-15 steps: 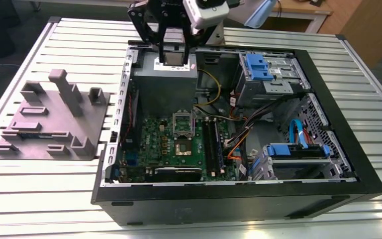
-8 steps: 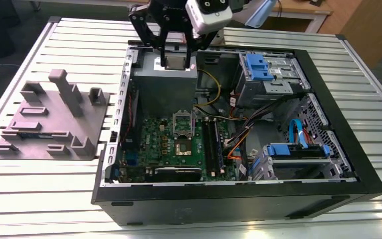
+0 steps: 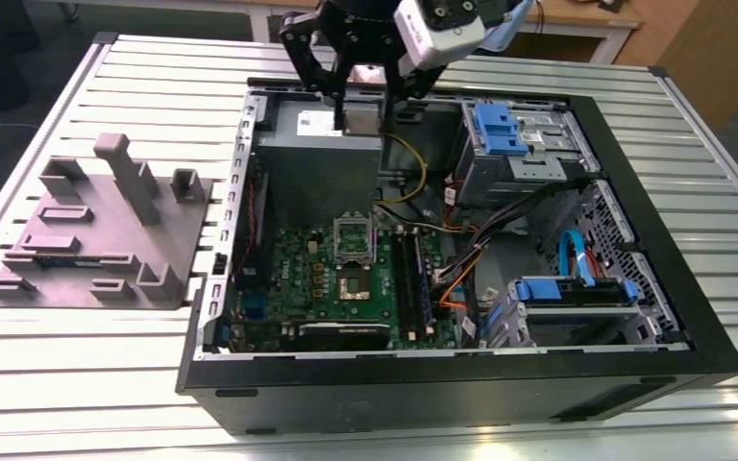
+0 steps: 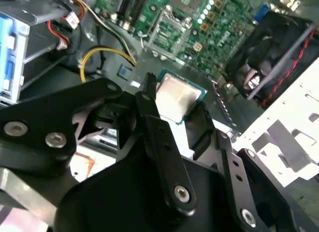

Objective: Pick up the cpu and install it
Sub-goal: 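Pick up the cpu and move it towards the insertion slot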

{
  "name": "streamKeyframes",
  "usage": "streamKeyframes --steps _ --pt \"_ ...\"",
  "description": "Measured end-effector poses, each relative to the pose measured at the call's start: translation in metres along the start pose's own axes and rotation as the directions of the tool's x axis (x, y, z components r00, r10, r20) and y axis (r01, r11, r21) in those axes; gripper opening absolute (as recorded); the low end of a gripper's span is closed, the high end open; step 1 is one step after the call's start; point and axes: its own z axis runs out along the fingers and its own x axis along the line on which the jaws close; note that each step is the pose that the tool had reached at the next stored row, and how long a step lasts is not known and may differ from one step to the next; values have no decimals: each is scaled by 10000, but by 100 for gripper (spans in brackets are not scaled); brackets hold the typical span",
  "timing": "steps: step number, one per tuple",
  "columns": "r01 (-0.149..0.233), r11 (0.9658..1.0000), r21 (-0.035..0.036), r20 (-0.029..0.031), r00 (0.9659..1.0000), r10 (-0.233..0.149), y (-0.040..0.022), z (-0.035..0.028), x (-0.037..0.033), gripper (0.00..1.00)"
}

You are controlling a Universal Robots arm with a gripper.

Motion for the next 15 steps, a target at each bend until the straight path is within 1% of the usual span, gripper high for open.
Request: streamKeyframes --steps 4,6,10,11,15 --pt "-1 10000 0 0 10000 1 4 4 -108 47" --pt "0 10000 0 0 10000 0 5 6 -150 47" --pt "-1 10000 0 1 10000 1 4 6 -159 47" --pt "1 10000 -3 2 10000 -1 -4 7 -160 47" --pt "-1 10000 1 0 10000 1 -69 8 -162 47"
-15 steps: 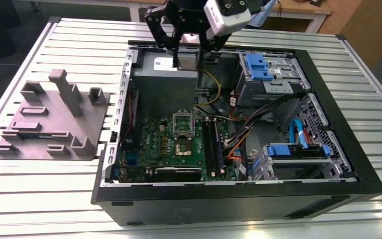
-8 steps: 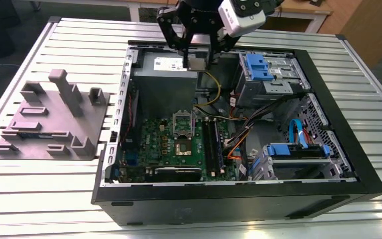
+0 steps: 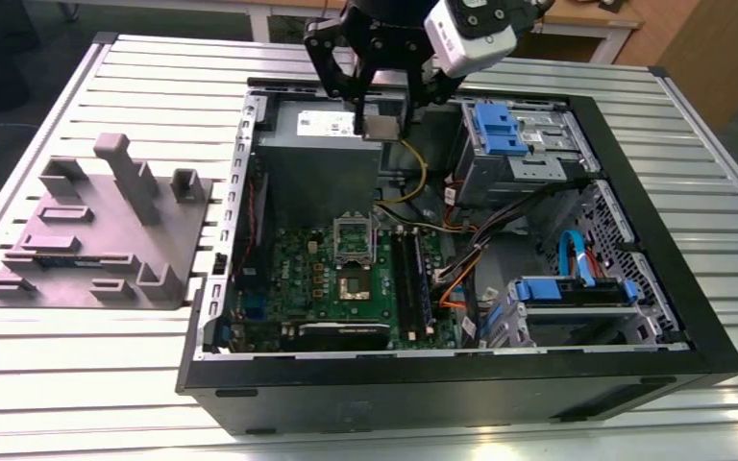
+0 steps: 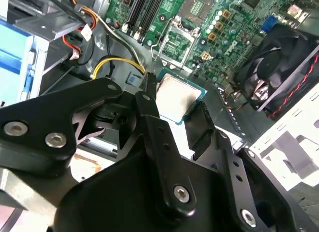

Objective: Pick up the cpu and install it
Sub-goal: 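Pick up the cpu and move it towards the insertion slot, then place the cpu into insertion slot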

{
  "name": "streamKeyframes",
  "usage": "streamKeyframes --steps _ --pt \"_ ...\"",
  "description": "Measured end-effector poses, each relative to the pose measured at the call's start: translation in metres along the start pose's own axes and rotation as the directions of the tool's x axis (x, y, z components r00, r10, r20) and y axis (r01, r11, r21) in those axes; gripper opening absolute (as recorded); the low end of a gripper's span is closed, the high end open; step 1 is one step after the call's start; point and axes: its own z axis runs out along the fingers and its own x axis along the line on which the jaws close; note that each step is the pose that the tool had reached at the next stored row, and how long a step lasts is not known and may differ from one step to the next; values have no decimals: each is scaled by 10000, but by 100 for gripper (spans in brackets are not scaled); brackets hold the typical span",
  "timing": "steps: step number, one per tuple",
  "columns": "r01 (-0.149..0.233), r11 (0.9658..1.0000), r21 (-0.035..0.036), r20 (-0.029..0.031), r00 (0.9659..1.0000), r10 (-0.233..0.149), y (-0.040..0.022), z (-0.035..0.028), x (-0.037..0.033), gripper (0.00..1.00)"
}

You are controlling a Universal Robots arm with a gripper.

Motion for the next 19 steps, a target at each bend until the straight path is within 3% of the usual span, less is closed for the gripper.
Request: streamKeyframes --steps 19 --pt "-1 10000 9 1 10000 1 -71 45 -6 47"
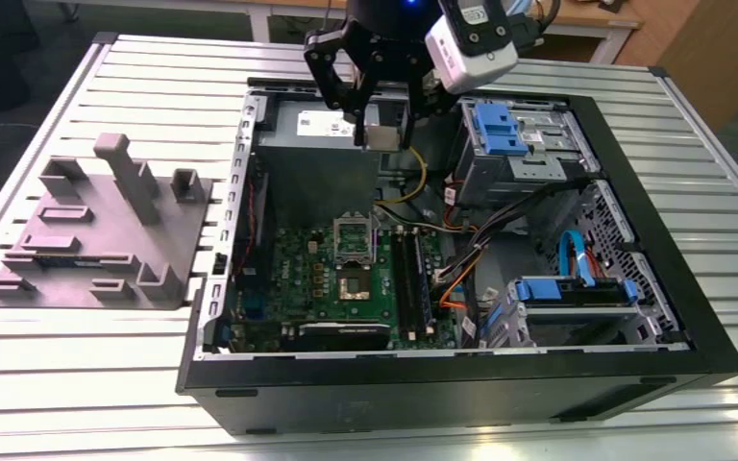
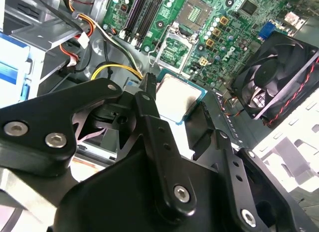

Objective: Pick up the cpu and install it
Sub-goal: 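Place the cpu into insertion slot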

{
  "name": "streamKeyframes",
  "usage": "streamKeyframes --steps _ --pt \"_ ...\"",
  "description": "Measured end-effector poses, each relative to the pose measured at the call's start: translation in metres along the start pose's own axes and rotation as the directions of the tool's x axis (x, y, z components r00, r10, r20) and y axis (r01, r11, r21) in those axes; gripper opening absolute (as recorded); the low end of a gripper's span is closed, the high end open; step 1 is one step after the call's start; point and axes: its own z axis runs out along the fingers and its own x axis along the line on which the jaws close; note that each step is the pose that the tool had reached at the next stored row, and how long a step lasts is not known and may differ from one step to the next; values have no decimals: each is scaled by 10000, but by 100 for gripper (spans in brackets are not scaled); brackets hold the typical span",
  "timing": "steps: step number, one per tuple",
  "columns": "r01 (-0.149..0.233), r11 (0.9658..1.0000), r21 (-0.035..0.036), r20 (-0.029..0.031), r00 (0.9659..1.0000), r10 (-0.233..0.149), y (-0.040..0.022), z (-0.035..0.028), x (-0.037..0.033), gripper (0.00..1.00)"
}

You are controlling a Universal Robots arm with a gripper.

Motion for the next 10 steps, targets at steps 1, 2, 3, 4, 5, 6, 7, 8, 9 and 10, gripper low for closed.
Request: streamKeyframes --steps 1,2,3,4,5,6,7,8,9,10 --pt "1 10000 0 0 10000 -1 -1 0 0 47" --pt "0 10000 -2 1 10000 0 -3 4 0 47" --pt "1 10000 -1 0 10000 -1 -3 4 0 47" --pt "1 10000 0 0 10000 -1 -4 5 0 47" --pt "1 10000 -1 0 10000 -1 -5 7 0 47" --pt "1 10000 -1 0 10000 -1 -5 9 0 47" --pt "0 10000 0 0 10000 0 -5 11 0 47" --pt "1 10000 0 0 10000 -1 -5 13 0 47" --pt "1 10000 0 0 10000 -1 -6 16 0 47" --pt "1 10000 -1 0 10000 -1 -6 19 0 47"
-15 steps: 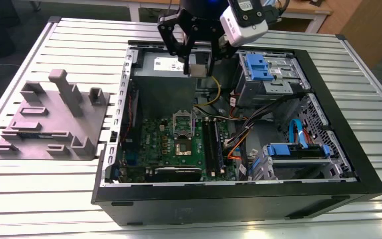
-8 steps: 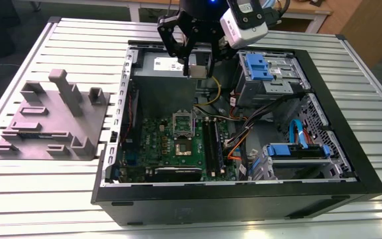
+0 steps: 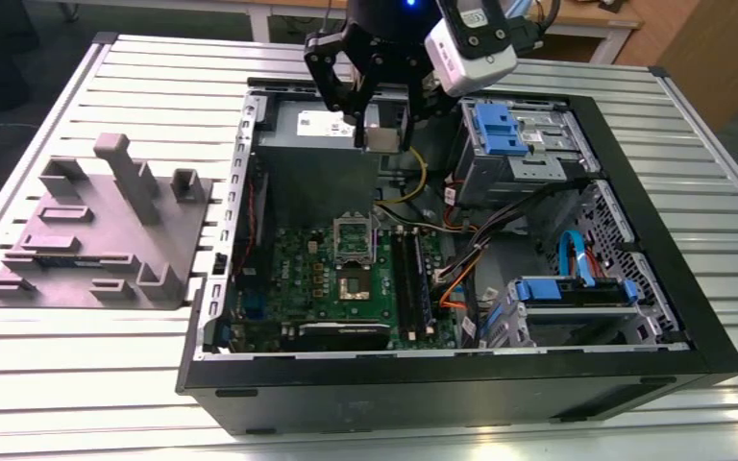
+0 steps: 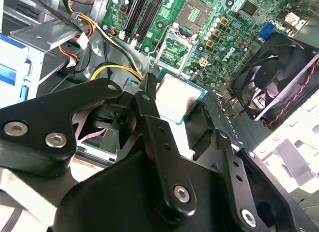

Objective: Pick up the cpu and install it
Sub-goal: 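Place the cpu into insertion slot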

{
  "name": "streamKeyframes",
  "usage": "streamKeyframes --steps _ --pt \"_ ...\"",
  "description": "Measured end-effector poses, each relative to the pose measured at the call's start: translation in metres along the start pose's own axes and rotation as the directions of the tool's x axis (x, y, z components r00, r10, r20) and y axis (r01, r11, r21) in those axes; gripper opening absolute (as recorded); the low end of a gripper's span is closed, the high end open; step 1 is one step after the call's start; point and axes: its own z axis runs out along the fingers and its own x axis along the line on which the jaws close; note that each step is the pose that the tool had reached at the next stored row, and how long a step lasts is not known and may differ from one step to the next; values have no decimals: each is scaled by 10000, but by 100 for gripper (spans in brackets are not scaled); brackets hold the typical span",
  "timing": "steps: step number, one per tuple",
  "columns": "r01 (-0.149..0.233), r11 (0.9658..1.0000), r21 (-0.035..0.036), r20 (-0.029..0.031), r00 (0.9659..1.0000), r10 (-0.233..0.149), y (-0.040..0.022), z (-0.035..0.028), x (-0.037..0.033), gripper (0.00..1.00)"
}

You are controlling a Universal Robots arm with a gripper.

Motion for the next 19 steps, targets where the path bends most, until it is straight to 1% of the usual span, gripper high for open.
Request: streamKeyframes --steps 8,12,15,17,19 --pt "0 10000 0 0 10000 0 -8 35 0 47" --pt "1 10000 1 -1 10000 -1 -24 53 -1 47" --pt "-1 10000 2 -1 10000 1 -25 57 0 47" --pt "0 10000 -1 0 10000 0 -29 101 0 47" --pt "0 10000 0 0 10000 0 -30 104 0 47"
